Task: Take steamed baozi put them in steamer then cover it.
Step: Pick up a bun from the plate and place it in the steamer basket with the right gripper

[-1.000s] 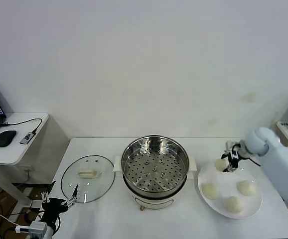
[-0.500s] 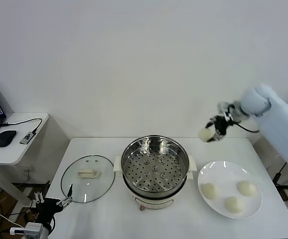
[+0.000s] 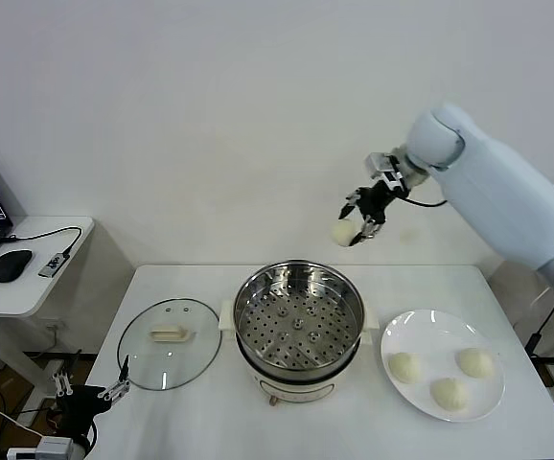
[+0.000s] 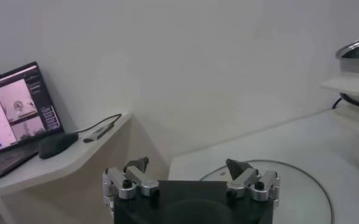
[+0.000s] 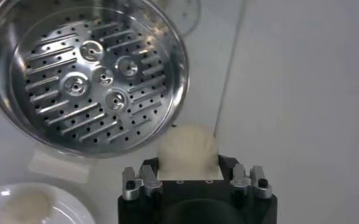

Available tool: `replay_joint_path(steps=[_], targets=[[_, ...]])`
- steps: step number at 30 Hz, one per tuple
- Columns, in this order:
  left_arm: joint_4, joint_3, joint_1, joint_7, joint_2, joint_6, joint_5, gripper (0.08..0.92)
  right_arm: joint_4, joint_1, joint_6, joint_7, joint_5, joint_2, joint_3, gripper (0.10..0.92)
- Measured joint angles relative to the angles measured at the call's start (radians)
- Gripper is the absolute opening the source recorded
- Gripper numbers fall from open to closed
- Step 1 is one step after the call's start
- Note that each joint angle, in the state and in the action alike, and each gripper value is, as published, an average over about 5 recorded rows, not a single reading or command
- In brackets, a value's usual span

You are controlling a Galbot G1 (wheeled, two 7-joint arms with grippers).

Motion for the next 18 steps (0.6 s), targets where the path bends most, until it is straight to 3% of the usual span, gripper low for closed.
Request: replay_joint_path(steps=[8, 18], targets=[[-0.007, -0.006, 0.022, -0.004, -0.017, -0.002, 0.020, 0.823, 0.016, -0.016, 0.299, 0.010, -0.077, 0.049, -0.014, 0.622], [-0.011, -0.004, 0.036, -0.006, -0.031, -0.004, 0.034, 0.823, 0.018, -0.039, 0.478, 0.031, -0.195, 0.114, -0.044, 0.628]])
